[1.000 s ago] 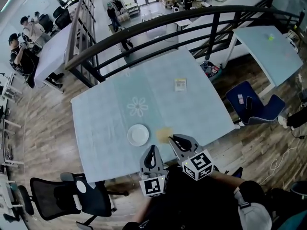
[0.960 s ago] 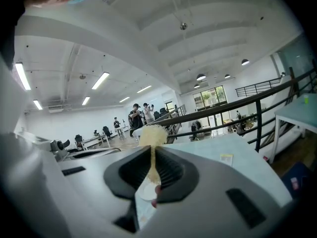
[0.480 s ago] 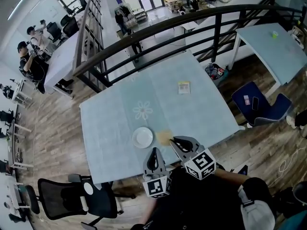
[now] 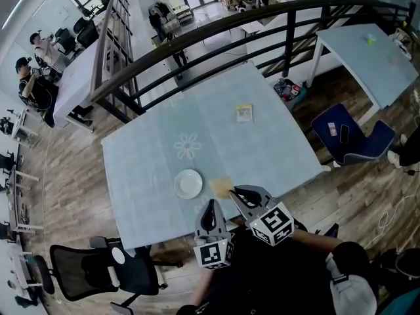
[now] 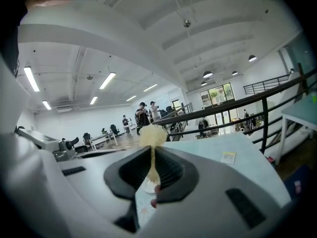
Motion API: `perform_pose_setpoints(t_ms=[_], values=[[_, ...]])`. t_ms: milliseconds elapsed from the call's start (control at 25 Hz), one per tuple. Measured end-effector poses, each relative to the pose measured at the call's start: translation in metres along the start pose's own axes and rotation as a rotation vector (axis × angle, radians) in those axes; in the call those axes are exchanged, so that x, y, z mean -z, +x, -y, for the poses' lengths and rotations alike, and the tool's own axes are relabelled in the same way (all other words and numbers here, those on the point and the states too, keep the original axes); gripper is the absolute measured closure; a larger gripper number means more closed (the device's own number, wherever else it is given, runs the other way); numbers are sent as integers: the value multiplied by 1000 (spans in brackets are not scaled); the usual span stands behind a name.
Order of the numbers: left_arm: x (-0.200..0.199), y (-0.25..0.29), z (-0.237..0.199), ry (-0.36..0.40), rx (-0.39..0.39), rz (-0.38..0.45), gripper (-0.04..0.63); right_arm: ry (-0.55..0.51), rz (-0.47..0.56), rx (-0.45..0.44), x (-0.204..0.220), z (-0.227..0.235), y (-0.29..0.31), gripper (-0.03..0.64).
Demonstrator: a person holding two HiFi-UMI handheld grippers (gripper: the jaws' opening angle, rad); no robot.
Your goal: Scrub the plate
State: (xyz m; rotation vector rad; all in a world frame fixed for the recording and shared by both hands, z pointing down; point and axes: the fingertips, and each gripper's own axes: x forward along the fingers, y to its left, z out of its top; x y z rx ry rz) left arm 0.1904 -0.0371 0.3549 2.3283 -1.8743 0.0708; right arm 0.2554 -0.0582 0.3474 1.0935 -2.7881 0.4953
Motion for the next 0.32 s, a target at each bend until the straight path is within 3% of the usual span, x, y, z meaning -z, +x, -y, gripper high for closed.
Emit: perform_pose_setpoints(t_ms=[320], values=[[-5, -3, 0, 5, -2, 4, 581, 24, -6, -10, 1, -2, 3, 583]])
